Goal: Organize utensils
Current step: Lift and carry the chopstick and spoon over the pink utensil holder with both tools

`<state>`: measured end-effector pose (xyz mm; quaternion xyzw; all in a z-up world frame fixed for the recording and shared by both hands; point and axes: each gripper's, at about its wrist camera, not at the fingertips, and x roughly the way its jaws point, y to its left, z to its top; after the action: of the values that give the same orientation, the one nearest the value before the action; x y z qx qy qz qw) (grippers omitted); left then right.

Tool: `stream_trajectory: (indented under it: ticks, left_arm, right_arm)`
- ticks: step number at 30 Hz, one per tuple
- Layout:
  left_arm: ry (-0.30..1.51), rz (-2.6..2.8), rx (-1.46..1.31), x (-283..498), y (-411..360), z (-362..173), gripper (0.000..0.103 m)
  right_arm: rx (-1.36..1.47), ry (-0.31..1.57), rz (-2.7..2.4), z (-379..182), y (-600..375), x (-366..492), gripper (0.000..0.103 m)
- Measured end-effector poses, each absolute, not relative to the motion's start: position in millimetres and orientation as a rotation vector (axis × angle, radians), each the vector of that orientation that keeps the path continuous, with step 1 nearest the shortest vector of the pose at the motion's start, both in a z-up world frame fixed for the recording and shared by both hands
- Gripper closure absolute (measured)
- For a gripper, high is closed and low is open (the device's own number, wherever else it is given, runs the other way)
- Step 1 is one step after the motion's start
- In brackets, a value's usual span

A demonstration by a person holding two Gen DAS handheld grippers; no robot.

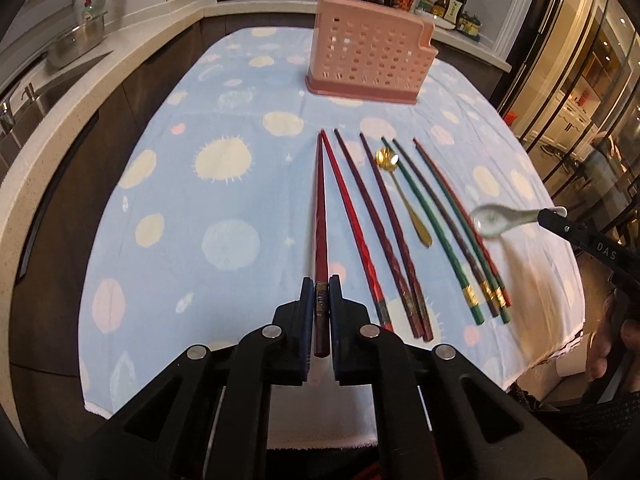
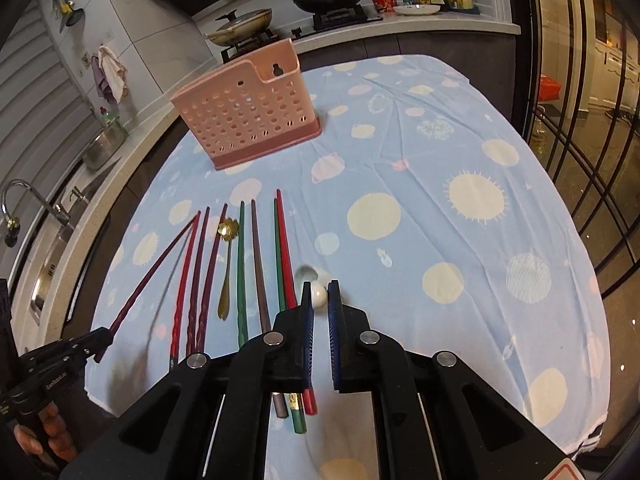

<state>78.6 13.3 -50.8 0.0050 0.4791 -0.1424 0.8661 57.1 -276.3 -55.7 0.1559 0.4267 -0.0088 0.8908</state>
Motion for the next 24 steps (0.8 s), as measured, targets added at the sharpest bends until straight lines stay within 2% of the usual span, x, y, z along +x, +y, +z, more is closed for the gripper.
stream_trajectory:
  ticks: [6,24]
  left_arm:
    - [0.878,-0.292,0.008,106,9,-5,0.096]
    - [0.68,-0.272,0.058,187,-2,82,0.096]
  right_arm:
    - [0.322,0.829,-0.002,-30,-285,81,0.097]
    - [0.322,0.741,0.053,9,-296,146,0.098]
